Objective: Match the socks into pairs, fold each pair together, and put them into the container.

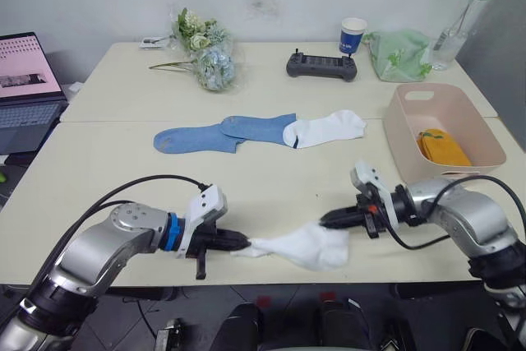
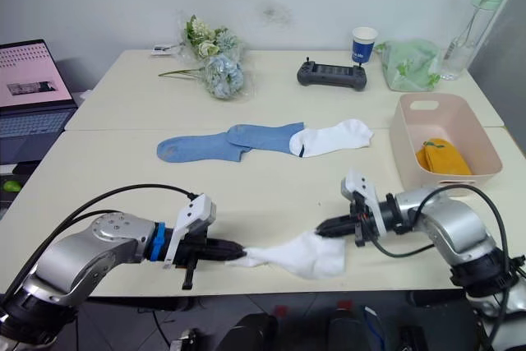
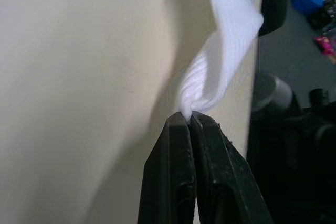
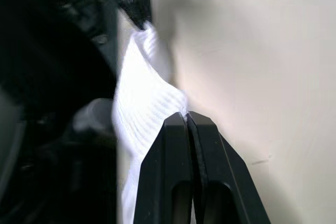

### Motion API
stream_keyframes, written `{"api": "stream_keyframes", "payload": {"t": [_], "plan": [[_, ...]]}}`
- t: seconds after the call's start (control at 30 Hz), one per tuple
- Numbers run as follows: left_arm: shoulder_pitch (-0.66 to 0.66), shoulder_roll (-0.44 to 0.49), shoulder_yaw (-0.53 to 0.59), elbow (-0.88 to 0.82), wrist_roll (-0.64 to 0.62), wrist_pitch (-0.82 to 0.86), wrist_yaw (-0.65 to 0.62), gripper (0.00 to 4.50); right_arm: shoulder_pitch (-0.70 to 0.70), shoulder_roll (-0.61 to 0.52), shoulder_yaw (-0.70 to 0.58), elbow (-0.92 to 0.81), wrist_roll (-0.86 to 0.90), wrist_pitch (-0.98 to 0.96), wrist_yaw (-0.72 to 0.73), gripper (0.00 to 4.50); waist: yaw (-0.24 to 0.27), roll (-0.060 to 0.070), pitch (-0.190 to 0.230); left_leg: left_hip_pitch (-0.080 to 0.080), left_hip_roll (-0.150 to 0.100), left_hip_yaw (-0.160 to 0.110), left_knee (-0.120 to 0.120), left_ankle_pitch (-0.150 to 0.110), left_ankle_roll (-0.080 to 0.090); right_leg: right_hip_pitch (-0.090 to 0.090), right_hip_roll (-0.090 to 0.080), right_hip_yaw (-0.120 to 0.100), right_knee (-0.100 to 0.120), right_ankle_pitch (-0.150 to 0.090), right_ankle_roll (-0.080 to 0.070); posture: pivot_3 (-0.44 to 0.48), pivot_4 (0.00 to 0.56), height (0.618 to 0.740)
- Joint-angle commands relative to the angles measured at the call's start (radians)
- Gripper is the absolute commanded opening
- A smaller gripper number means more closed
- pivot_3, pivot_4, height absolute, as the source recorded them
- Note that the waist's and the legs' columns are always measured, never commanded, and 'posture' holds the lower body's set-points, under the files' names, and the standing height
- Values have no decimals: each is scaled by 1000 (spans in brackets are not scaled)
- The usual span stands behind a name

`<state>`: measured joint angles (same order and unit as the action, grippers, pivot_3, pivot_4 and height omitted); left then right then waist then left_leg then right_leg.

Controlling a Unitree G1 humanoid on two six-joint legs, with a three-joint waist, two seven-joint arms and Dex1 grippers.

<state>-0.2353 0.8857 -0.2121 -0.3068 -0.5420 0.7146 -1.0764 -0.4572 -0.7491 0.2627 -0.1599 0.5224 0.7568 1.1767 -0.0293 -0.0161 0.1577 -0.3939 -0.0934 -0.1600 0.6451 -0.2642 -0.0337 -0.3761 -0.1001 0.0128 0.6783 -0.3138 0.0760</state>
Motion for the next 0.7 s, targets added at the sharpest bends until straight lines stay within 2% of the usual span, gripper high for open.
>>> {"api": "stream_keyframes", "payload": {"t": [0.03,0.23,0.43,0.47,0.53,0.7], "plan": [[-99,-67,-28,110,79,-74,1,16,-56,30,16,97,-88,-109,0,51,0,0,0,0,0,0,0,0,0,0,0,0,0,0,0,0,150,740],[-208,-147,-72,271,171,-144,-33,16,-88,73,26,200,-197,-233,-20,51,-3,0,0,-5,0,0,1,0,-1,-5,0,0,1,0,0,0,150,740],[-287,-218,-89,447,272,-284,-44,16,-97,98,-1,233,-239,-261,-48,51,-3,0,0,-5,0,0,2,1,-1,-6,0,0,2,0,0,0,150,740],[-297,-228,-77,464,272,-291,-42,457,-94,98,-10,227,-235,-255,-51,228,-3,0,0,-5,0,0,1,1,-1,-6,0,0,2,0,0,0,150,740],[-308,-233,-50,481,267,-298,-42,908,-88,95,-31,211,-223,-243,-60,723,-3,0,0,-5,-1,0,2,1,-1,-6,0,0,2,0,0,0,150,740],[-271,-206,63,459,234,-296,-9,2553,-69,87,-118,186,-215,-243,-128,2458,-6,0,0,-5,0,0,1,1,-1,-8,0,1,3,0,0,0,150,740]]}}
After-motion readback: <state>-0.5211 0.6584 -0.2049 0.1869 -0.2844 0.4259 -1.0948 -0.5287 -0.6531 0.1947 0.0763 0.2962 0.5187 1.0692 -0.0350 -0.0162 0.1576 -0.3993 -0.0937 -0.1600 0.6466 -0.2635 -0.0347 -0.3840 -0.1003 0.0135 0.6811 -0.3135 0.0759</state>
